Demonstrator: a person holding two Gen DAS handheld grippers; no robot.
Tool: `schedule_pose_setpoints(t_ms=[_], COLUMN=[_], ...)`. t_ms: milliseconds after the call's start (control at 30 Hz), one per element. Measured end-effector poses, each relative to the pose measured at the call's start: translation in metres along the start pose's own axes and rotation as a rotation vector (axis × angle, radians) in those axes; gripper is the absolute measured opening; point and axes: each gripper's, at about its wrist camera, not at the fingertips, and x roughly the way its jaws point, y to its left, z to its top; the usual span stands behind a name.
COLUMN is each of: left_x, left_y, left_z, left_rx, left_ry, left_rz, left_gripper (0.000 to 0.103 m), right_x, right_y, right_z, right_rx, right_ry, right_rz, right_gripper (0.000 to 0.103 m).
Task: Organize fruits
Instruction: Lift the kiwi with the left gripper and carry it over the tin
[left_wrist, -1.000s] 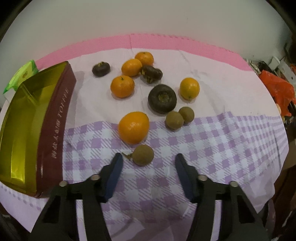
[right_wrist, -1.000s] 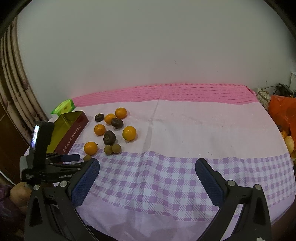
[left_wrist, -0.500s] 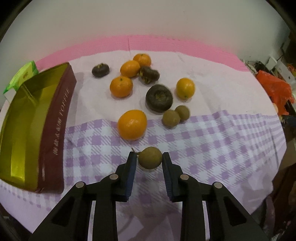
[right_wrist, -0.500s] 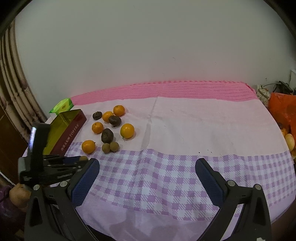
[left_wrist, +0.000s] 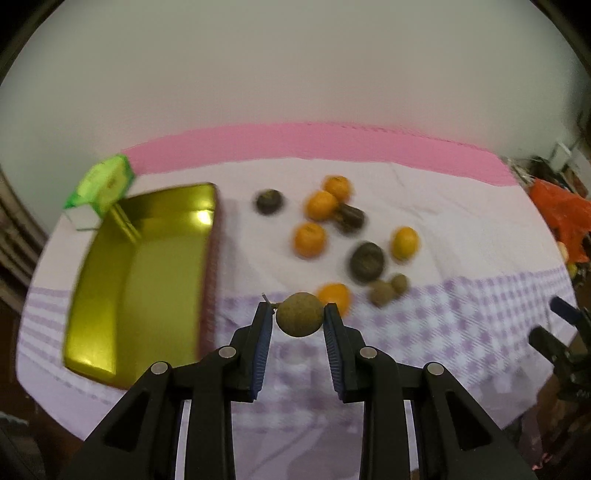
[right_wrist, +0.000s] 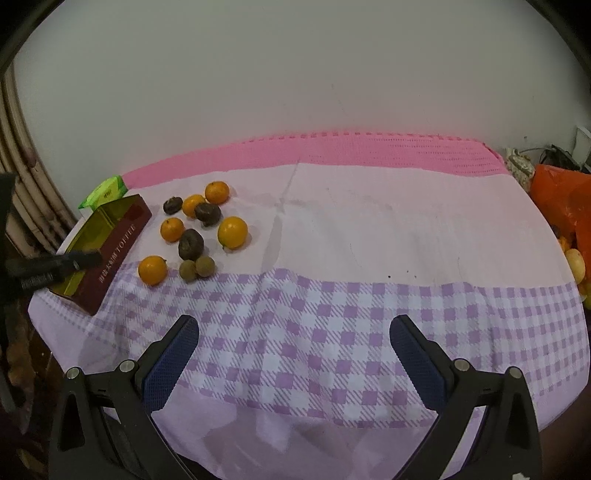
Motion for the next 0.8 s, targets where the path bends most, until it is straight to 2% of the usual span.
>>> schedule_pose_setpoints(t_ms=[400,800], left_x=[0.028,0.09], left_y=[0.083,0.13], left_z=[0.041,0.072], left_rx=[-0.006,0.002], left_ry=[0.003,0.093], left_rz=[0.201,0.281], left_gripper=[0.029,0.029], right_x=[0.019,0.037], right_y=[0.005,0.004], right_z=[-0.009,-0.019], right_rx=[-0.029,-0.038], right_ry=[0.062,0.111], right_rz=[-0.019,-0.02], right_gripper=[0.103,0.103])
